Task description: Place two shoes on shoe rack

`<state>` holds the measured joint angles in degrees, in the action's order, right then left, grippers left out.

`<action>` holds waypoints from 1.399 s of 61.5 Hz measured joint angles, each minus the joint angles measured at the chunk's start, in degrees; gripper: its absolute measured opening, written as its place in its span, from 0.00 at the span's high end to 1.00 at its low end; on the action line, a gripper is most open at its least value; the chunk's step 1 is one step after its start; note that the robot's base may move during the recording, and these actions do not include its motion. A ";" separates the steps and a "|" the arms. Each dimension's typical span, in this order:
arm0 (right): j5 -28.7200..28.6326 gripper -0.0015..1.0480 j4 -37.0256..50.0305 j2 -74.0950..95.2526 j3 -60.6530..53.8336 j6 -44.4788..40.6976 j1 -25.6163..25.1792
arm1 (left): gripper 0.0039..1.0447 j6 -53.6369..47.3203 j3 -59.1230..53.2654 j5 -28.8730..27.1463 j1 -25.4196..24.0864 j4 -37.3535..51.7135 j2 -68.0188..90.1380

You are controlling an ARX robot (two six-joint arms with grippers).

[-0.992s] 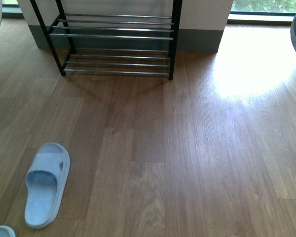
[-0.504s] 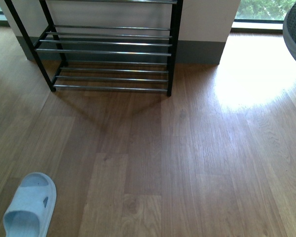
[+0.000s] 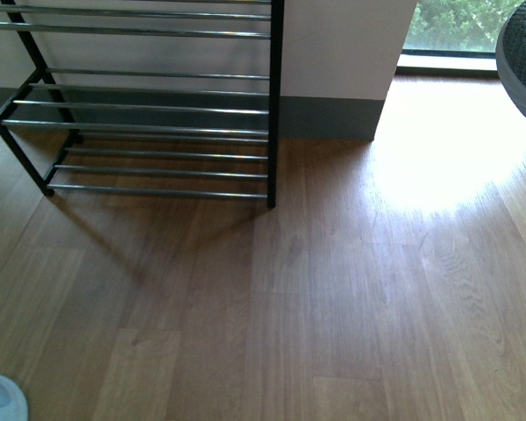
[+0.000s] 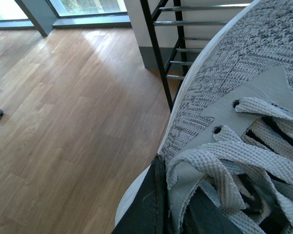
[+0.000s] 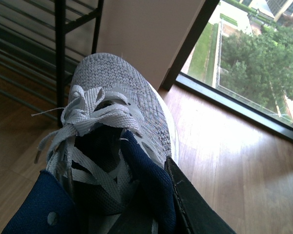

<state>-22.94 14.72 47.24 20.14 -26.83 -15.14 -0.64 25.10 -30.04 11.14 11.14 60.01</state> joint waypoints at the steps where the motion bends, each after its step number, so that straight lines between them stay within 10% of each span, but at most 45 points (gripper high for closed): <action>1: 0.02 0.99 0.00 0.00 0.00 0.00 0.00 | 0.99 0.00 0.00 0.00 0.00 0.00 0.00; 86: -0.66 0.99 -0.07 -0.04 -0.07 0.02 0.11 | 0.99 -0.02 -0.02 -0.55 -0.17 0.00 0.02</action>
<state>-23.59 14.66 47.20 20.08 -26.81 -15.03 -0.67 25.08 -30.59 10.96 11.14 60.03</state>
